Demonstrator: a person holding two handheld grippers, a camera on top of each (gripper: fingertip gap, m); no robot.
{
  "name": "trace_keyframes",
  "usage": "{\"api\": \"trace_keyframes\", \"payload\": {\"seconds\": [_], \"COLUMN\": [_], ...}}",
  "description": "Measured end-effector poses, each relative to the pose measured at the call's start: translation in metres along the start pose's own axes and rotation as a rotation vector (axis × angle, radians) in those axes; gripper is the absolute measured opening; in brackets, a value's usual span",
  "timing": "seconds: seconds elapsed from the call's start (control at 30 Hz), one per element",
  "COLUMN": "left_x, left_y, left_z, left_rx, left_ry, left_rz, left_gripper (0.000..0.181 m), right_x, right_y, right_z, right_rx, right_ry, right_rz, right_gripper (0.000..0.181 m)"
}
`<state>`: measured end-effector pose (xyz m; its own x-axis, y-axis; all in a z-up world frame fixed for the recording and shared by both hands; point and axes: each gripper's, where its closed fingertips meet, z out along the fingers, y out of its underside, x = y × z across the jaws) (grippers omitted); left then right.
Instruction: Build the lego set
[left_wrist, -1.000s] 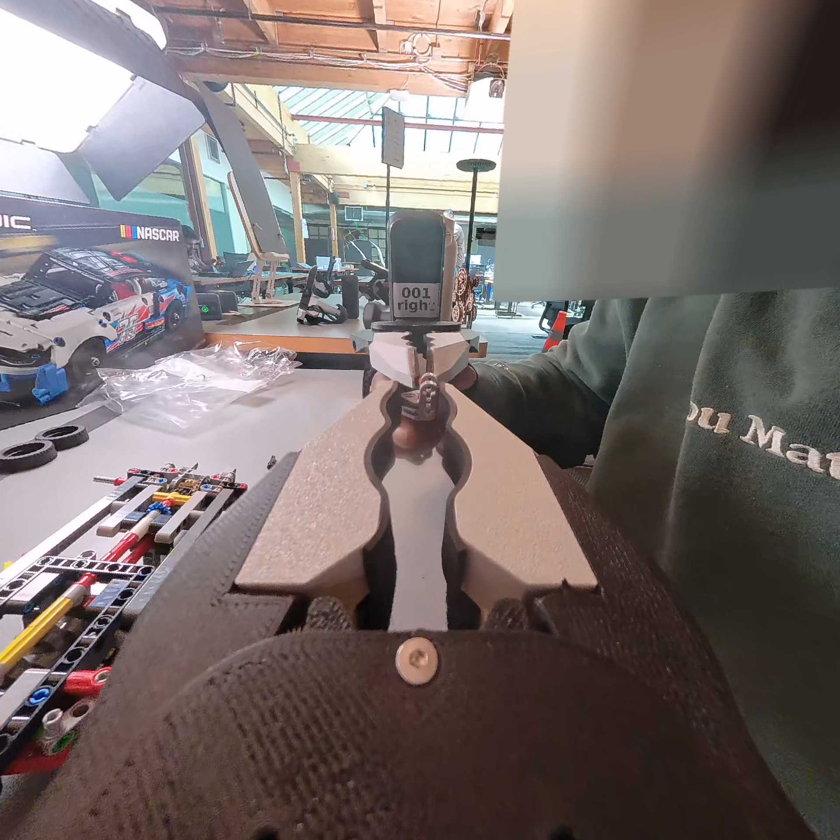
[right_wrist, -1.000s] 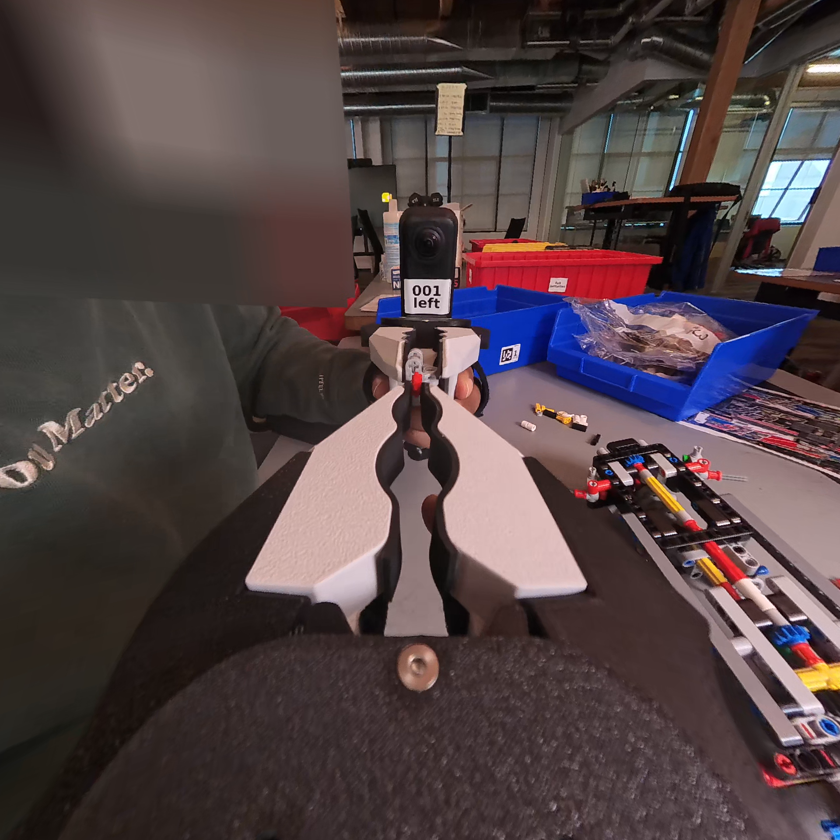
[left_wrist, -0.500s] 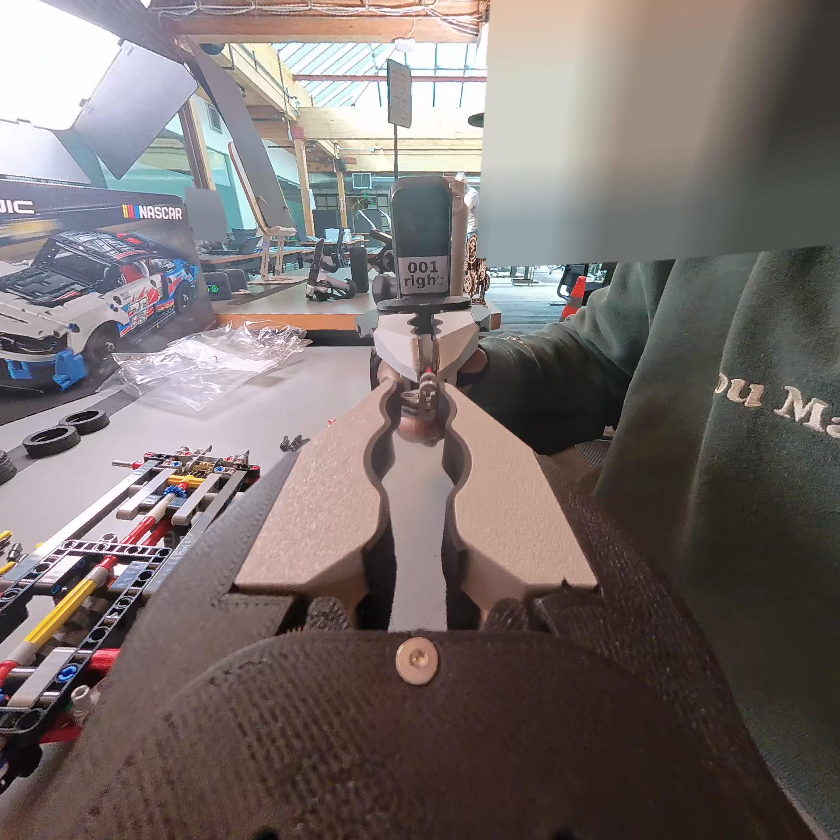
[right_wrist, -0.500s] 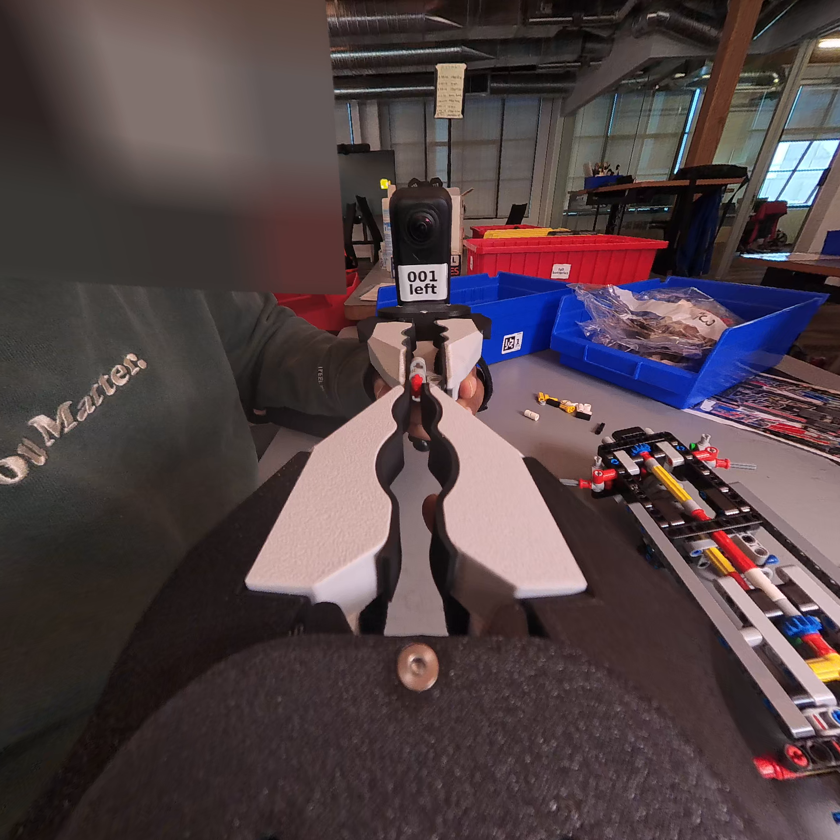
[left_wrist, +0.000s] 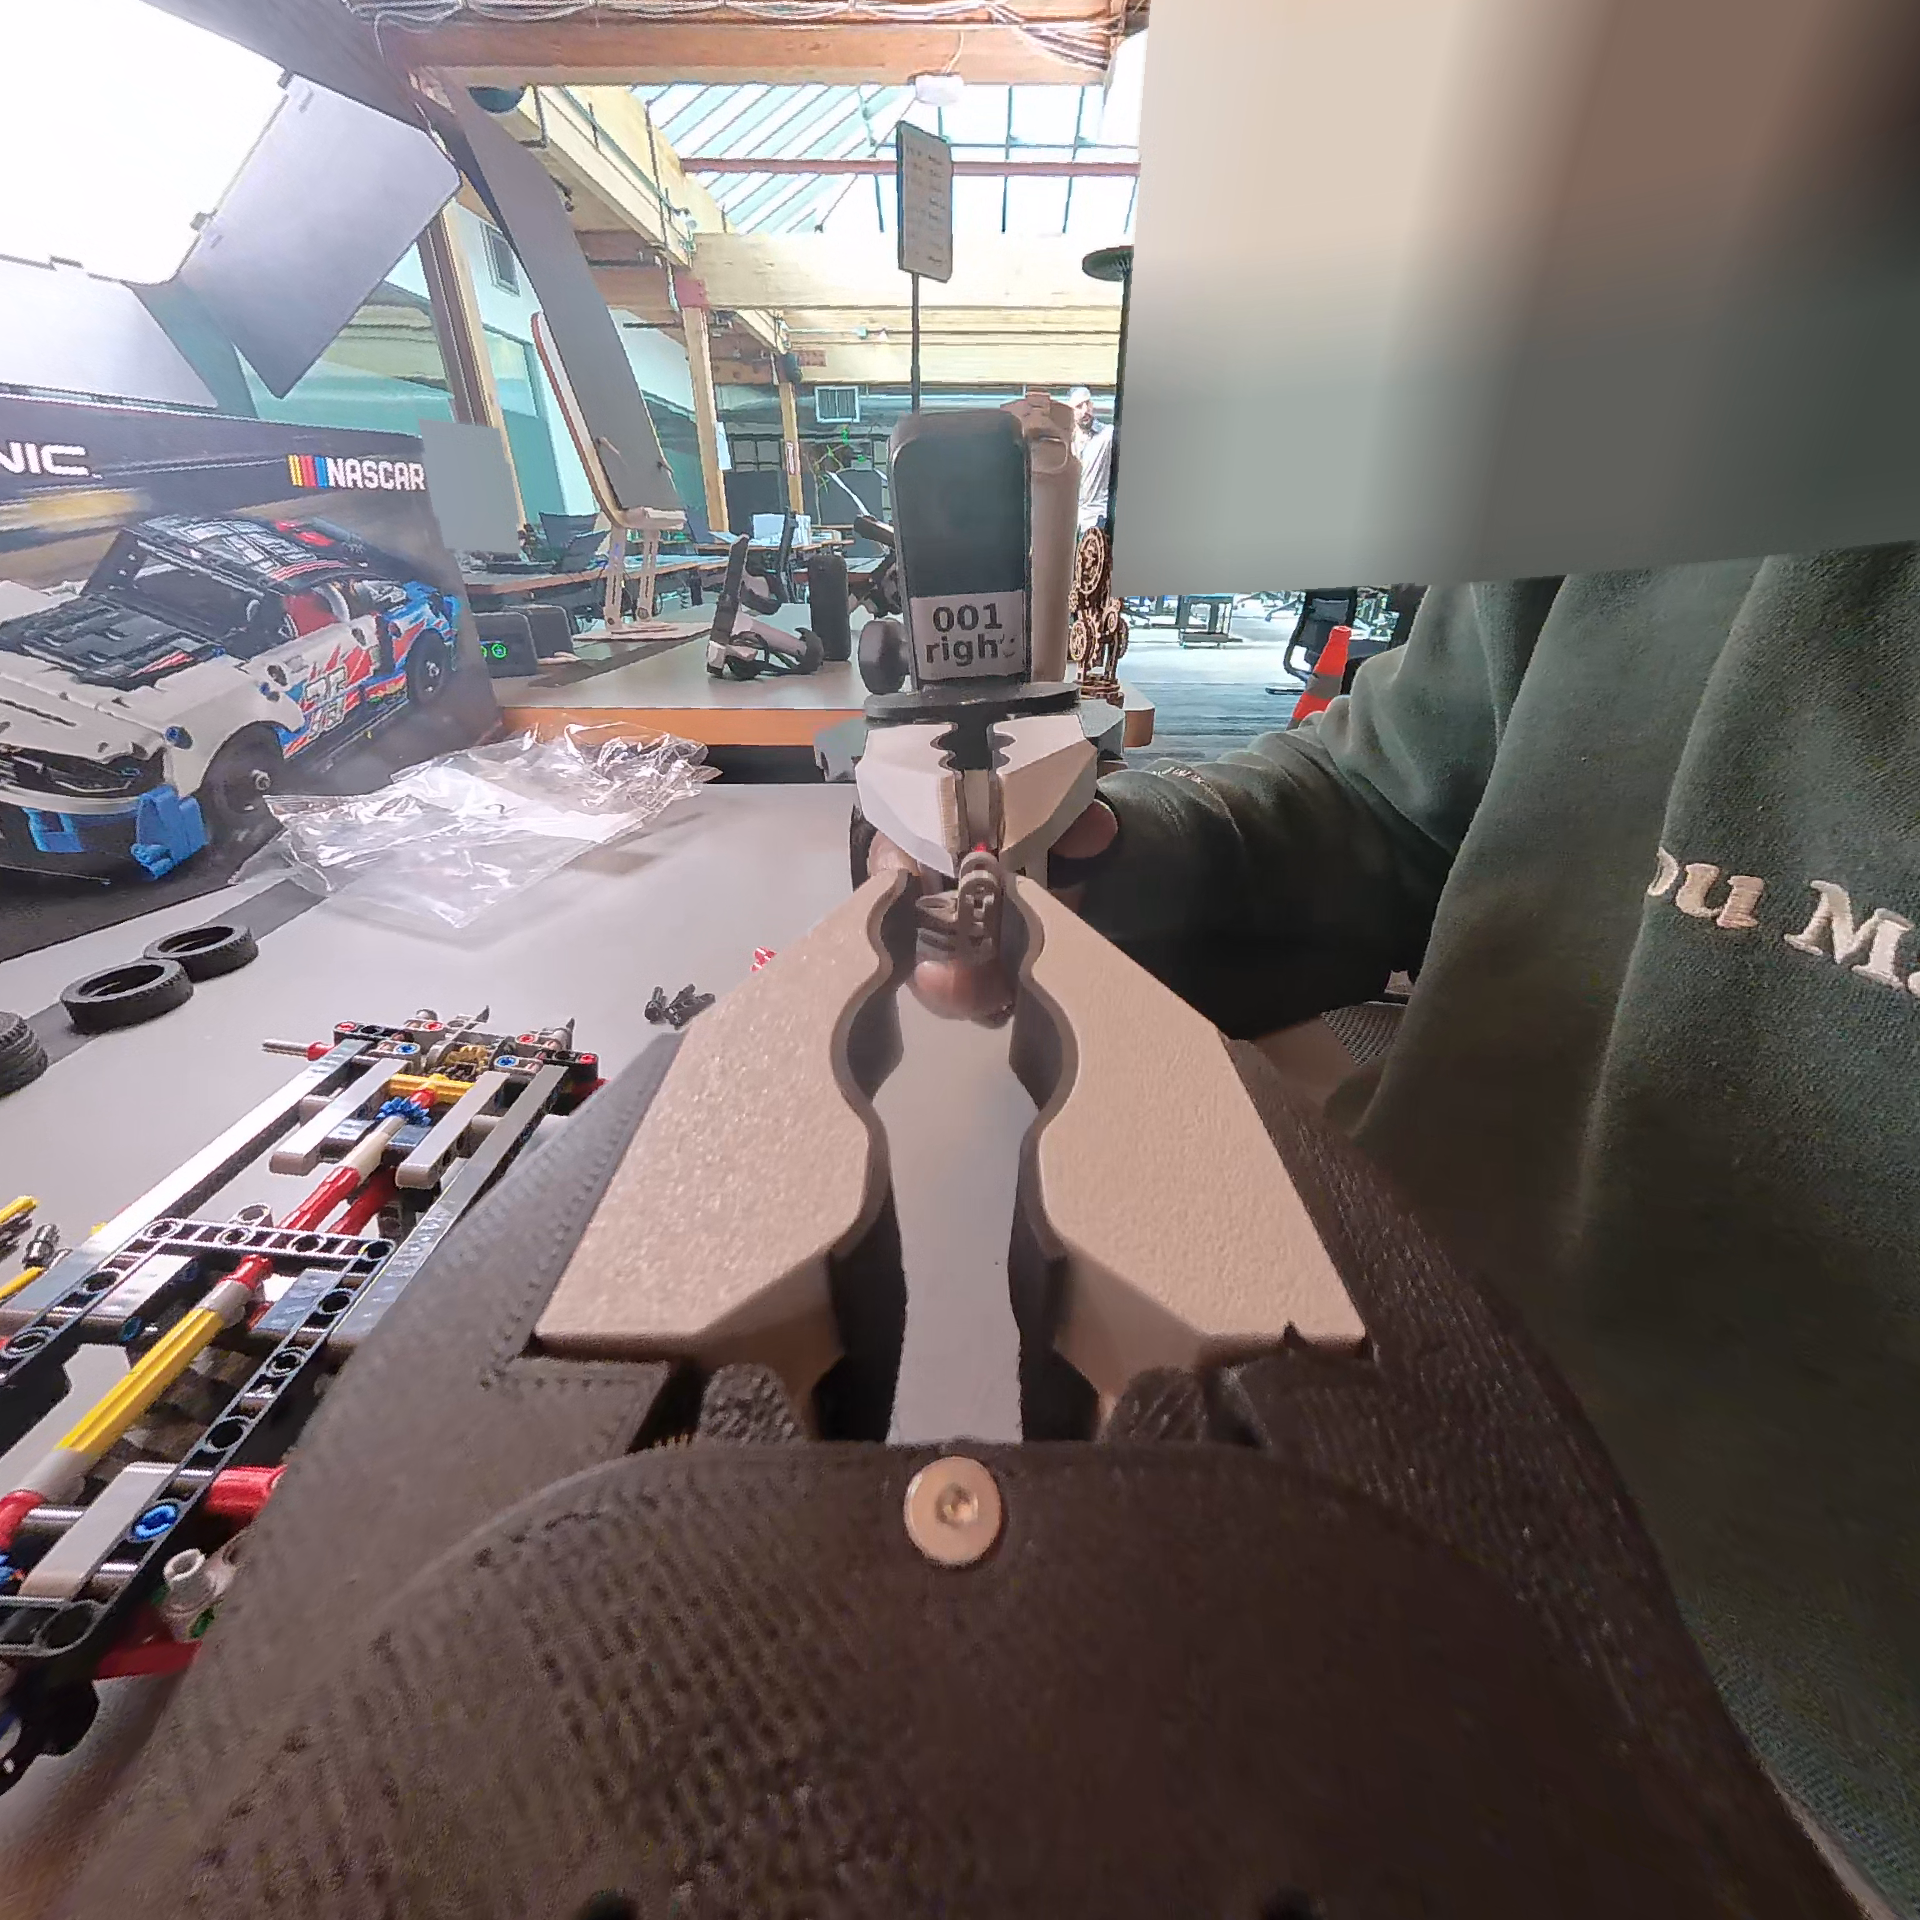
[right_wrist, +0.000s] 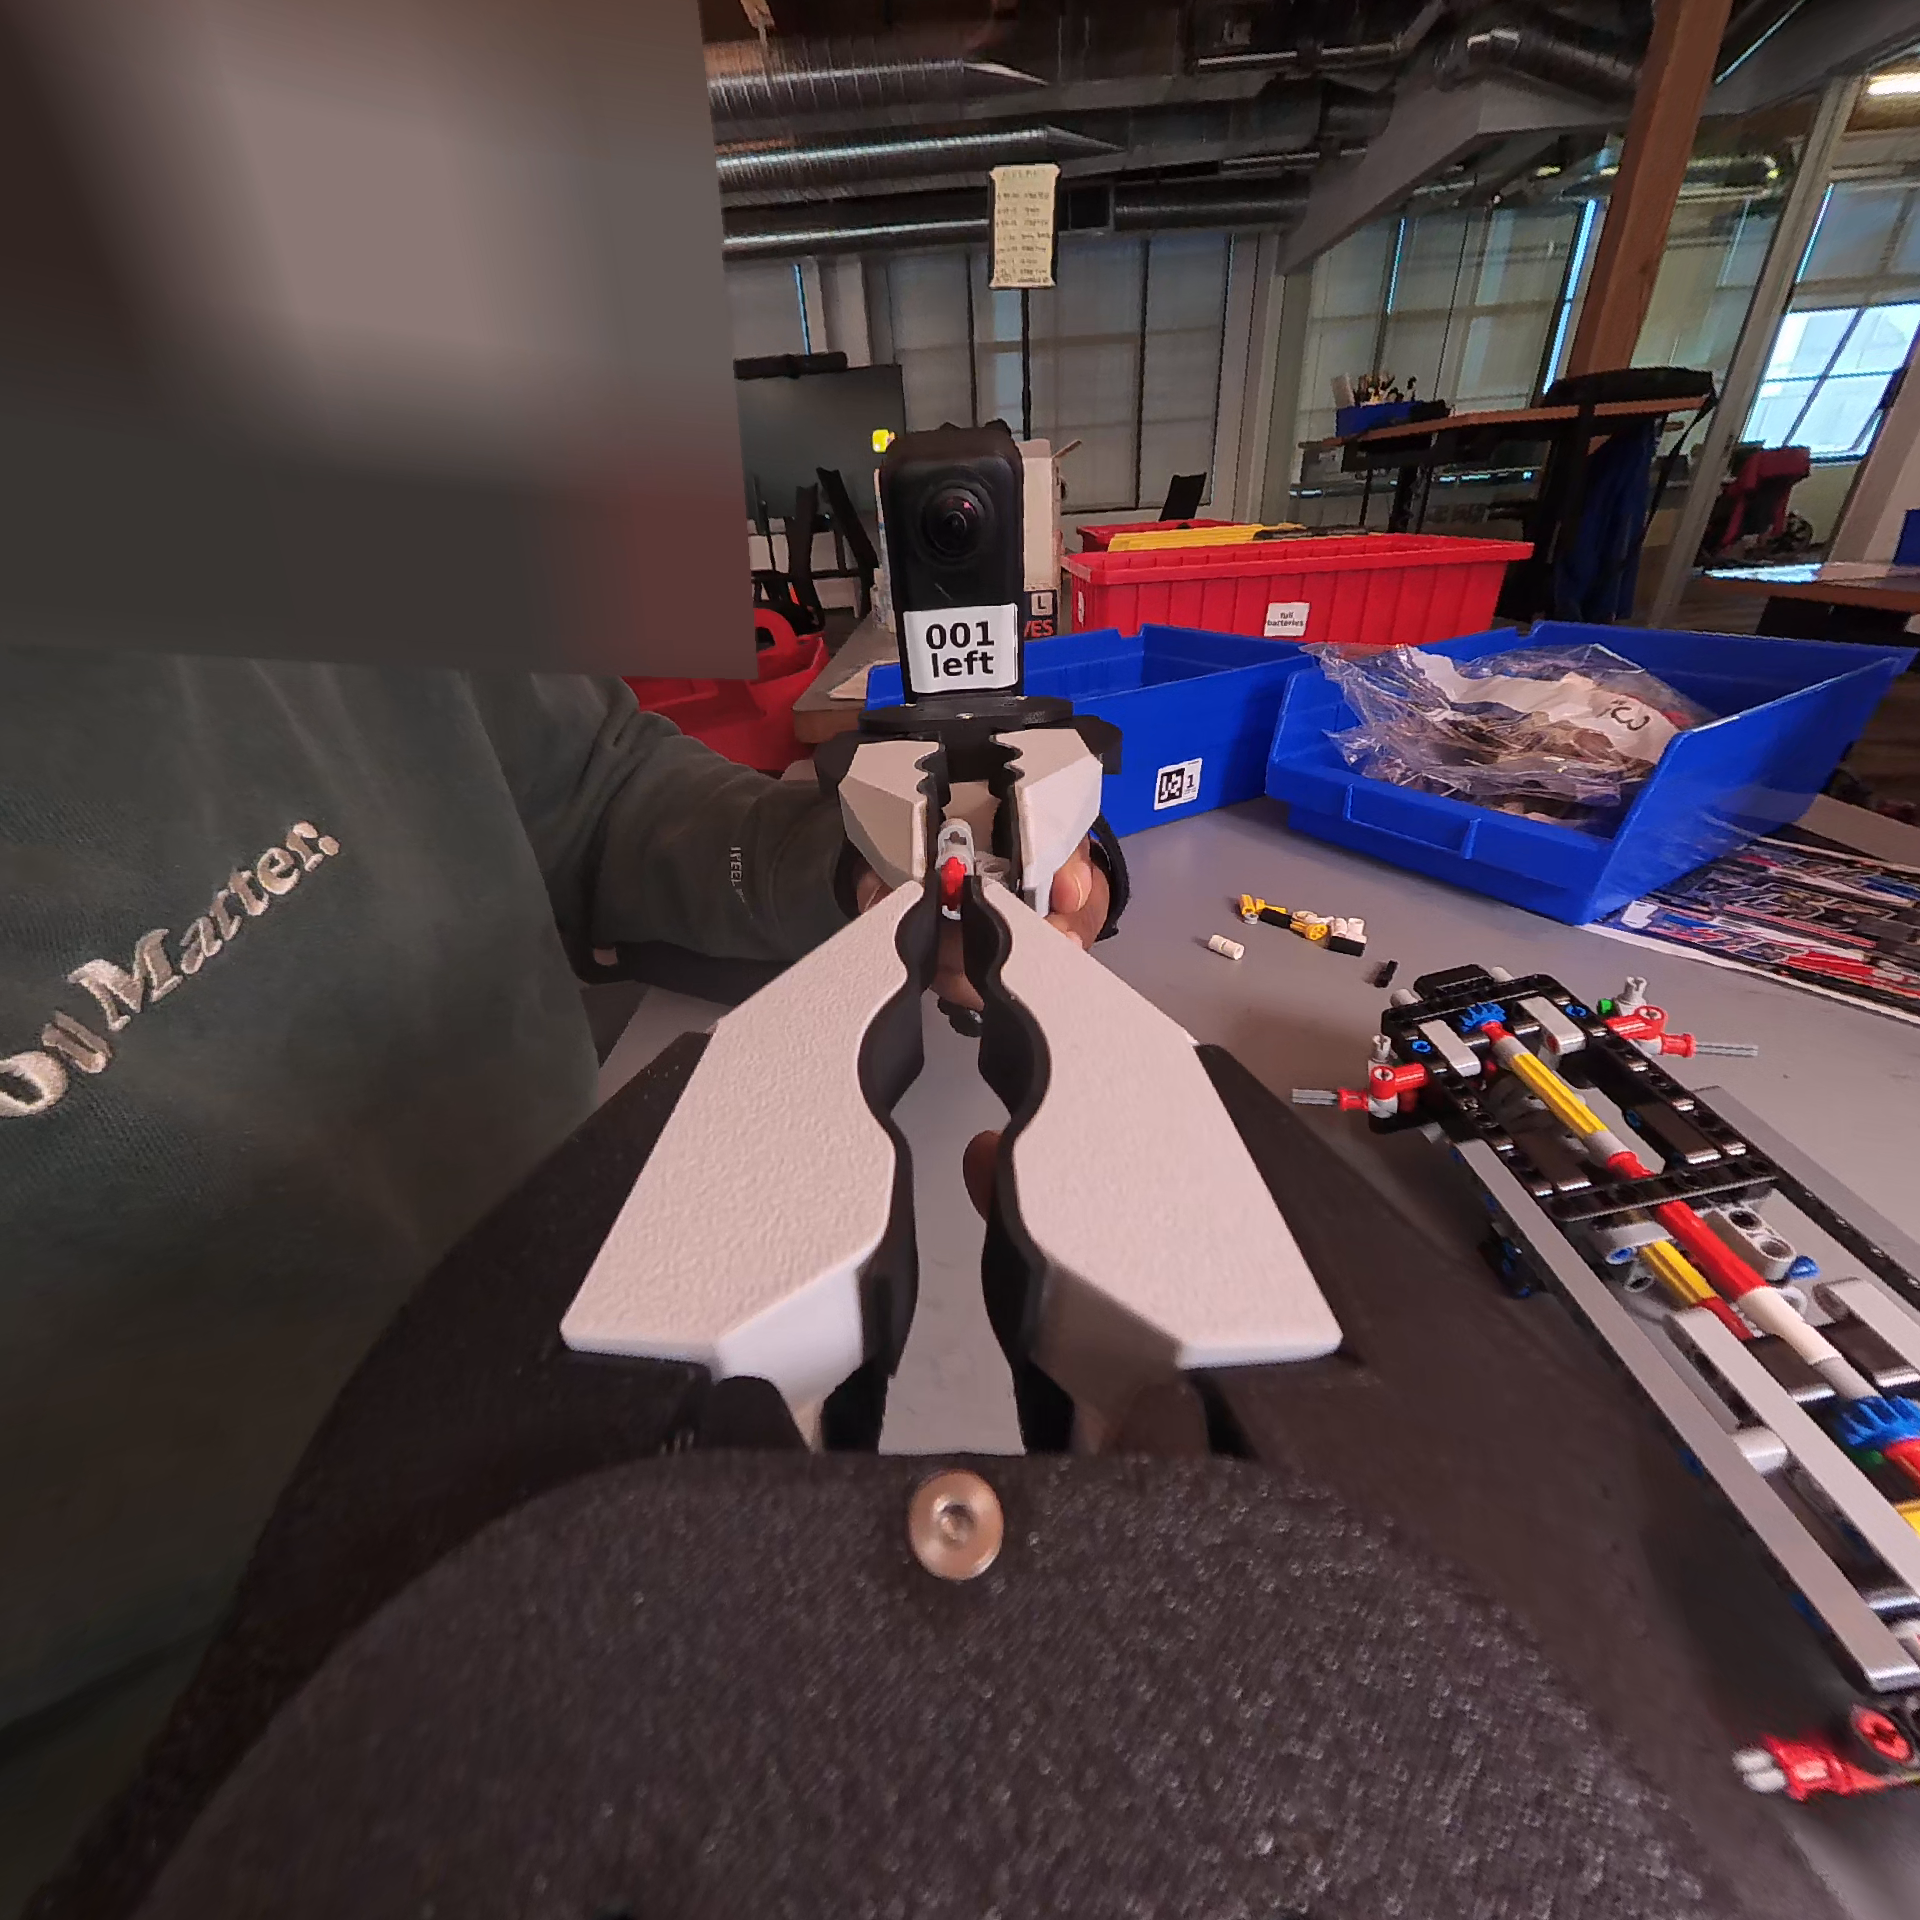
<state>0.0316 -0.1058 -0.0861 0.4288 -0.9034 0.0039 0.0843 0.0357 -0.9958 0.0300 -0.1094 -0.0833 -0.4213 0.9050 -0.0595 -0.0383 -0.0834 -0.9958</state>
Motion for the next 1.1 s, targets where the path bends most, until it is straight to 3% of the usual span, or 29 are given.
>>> {"api": "trace_keyframes", "payload": {"seconds": [0.03, 1.1], "left_x": [0.0001, -0.0032], "left_y": [-0.0003, 0.0022], "left_z": [0.0, 0.0006], "left_rx": [0.001, -0.02], "left_ry": [0.0, -0.02], "left_rz": [0.0, 0.001], "left_gripper": [0.014, 0.014], "right_x": [-0.0001, 0.0047], "right_y": [-0.0001, 0.0007], "right_z": [0.0, -0.0052], "right_rx": [0.003, -0.019], "right_ry": [-0.001, 0.001], "right_rz": [0.0, -0.005], "right_gripper": [0.001, 0.006]}}
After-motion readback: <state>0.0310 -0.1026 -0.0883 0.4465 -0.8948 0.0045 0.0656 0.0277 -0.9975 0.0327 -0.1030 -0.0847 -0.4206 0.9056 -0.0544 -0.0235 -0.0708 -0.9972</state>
